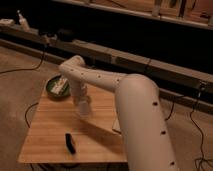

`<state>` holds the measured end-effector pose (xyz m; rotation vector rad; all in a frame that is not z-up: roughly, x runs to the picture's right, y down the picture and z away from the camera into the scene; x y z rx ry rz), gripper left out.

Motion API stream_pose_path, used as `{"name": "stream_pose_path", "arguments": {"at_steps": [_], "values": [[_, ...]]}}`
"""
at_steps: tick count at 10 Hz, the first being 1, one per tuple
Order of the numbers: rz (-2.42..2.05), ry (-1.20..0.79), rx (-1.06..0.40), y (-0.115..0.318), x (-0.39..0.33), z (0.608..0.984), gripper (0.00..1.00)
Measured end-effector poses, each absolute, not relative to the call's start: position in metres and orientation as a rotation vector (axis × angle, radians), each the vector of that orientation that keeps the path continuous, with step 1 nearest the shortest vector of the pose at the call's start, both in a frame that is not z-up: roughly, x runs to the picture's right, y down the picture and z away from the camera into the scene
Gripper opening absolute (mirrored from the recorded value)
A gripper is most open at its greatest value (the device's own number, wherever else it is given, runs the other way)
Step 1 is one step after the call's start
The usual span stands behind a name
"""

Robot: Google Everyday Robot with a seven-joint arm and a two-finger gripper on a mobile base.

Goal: Place the ceramic cup over the eraser

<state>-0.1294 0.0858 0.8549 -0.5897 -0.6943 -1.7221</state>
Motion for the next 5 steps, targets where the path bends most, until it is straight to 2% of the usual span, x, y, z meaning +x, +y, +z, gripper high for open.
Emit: {"name": "stream_pose_path", "arguments": {"at_steps": [3, 4, 5], "values": [[-1.768, -0.724, -0.518, 0.081, -0.14, 0.832, 0.05], [-1.794, -0.726, -0.482, 0.072, -0.139, 0.815, 0.0], [-1.817, -0.717, -0.46, 0.064, -0.135, 0.801, 0.0]]}}
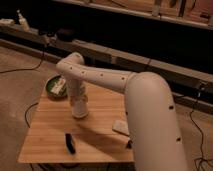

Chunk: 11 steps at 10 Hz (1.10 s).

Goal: Place the ceramic cup over the eraser

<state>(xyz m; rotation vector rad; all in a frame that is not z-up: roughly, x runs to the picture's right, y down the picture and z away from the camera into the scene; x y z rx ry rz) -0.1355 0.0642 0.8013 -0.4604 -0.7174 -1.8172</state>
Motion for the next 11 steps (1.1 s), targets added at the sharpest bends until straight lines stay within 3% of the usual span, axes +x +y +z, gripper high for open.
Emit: {"name": "stream_pose_path", "arguments": {"at_steps": [6, 11], "values": [[-1.948, -0.69, -0.427, 0.049, -0.132, 0.72, 0.0], [-1.856, -0.633, -0.34, 0.011, -0.1, 0.689, 0.0]]}}
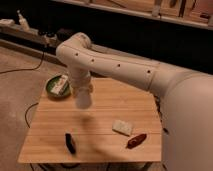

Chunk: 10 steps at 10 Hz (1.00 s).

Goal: Place the ceramic cup over the eraser

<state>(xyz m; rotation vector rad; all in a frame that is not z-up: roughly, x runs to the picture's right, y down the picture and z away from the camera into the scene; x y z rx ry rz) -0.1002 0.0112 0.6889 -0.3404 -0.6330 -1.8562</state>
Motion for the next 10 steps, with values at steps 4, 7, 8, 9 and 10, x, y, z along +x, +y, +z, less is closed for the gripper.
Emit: {"name": "stream_pose_path", "arguments": {"at_steps": [4, 7, 8, 9, 10], "values": [[-1.947, -0.659, -0.332, 0.015, -0.102, 0.662, 0.0], [-2.029, -0.633, -0.346, 0.013, -0.102, 0.642, 0.0], [-2.046, -0.628, -0.344, 0.012, -0.104, 0.637, 0.0], [-2.057, -0.632, -0.335, 0.013, -0.107, 0.632, 0.0], [-2.051, -0.646, -0.314, 0.012, -0.11, 0.631, 0.0]]}}
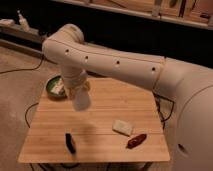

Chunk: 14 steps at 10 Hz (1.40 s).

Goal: Place the ceramic cup over the eraser

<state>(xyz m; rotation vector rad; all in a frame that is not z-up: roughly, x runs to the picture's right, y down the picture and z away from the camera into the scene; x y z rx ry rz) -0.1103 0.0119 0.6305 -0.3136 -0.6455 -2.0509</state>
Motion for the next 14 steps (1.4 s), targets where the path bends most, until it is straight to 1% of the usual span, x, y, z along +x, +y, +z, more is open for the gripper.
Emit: {"name": "stream_pose_path", "arguments": {"at_steps": [1, 3, 4, 5, 6, 10, 12, 14], "values": [[-2.043, -0.651, -0.305, 0.011, -0.11, 0.631, 0.0], [-2.045, -0.655, -0.301, 0.012, -0.112, 0.63, 0.08], [-2.046, -0.656, -0.301, 0.012, -0.113, 0.63, 0.08], [-2.044, -0.655, -0.301, 0.012, -0.112, 0.631, 0.02], [-2.044, -0.655, -0.302, 0.012, -0.112, 0.631, 0.01], [-2.051, -0.652, -0.302, 0.012, -0.113, 0.631, 0.0], [-2.13, -0.645, -0.282, 0.021, -0.143, 0.623, 0.0], [-2.173, -0.638, -0.281, 0.03, -0.158, 0.618, 0.0]]}}
